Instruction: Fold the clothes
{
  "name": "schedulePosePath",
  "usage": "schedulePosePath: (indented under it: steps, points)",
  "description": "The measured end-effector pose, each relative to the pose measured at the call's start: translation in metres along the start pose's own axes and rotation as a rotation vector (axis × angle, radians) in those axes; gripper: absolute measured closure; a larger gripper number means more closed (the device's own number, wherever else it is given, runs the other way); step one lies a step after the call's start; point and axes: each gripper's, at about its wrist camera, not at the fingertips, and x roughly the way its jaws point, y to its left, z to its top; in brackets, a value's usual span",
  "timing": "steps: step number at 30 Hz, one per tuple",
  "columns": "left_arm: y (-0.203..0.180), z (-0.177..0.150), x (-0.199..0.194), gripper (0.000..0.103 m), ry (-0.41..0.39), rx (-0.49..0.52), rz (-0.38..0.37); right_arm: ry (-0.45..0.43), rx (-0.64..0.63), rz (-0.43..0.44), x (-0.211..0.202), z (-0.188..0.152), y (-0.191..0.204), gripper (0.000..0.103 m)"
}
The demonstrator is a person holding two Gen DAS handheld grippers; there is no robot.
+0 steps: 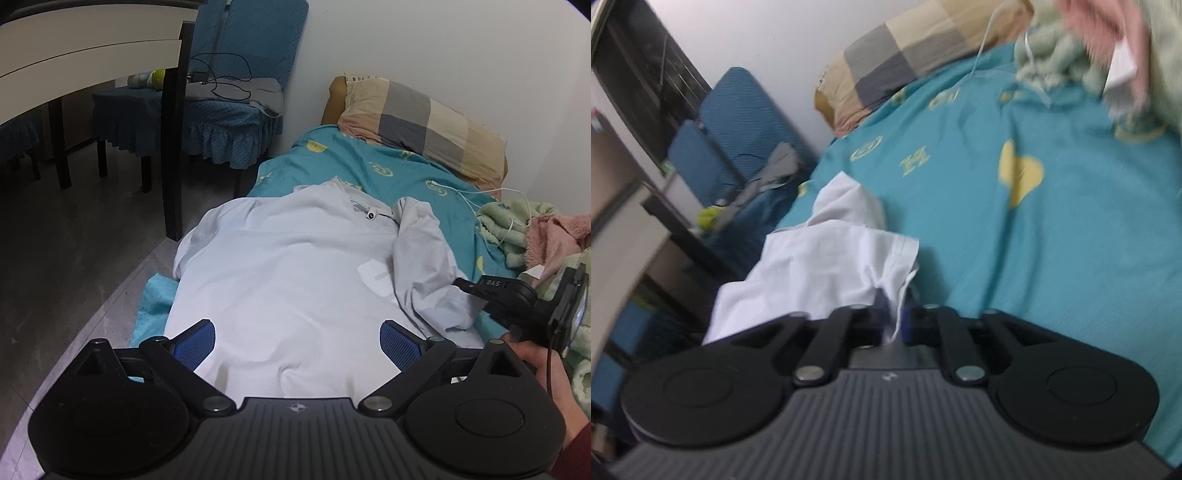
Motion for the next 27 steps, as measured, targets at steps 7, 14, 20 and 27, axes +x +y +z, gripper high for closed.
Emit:
schedulePosePath:
  steps: [7, 14, 20, 27]
  points:
    - [-0.004, 0.0, -0.006, 0.006, -0.023, 0.011, 0.0, -0.203, -0.101, -0.224, -0.061, 0.046, -0.024, 0.097]
    - [-0.012, 0.001, -0.016, 0.006, -0.047, 0.028, -0.004, -0.302, -0.399, -0.539, -0.095, 0.081, -0.037, 0.097]
    - [-0.016, 0.004, -0.025, 0.006, -0.068, 0.041, -0.021, -0.308, -0.486, -0.511, -0.099, 0.08, -0.005, 0.097]
    - [0.0, 0.011, -0.033, 0.006, -0.089, 0.007, -0.023, -0.258, -0.487, -0.294, -0.046, 0.044, 0.101, 0.097]
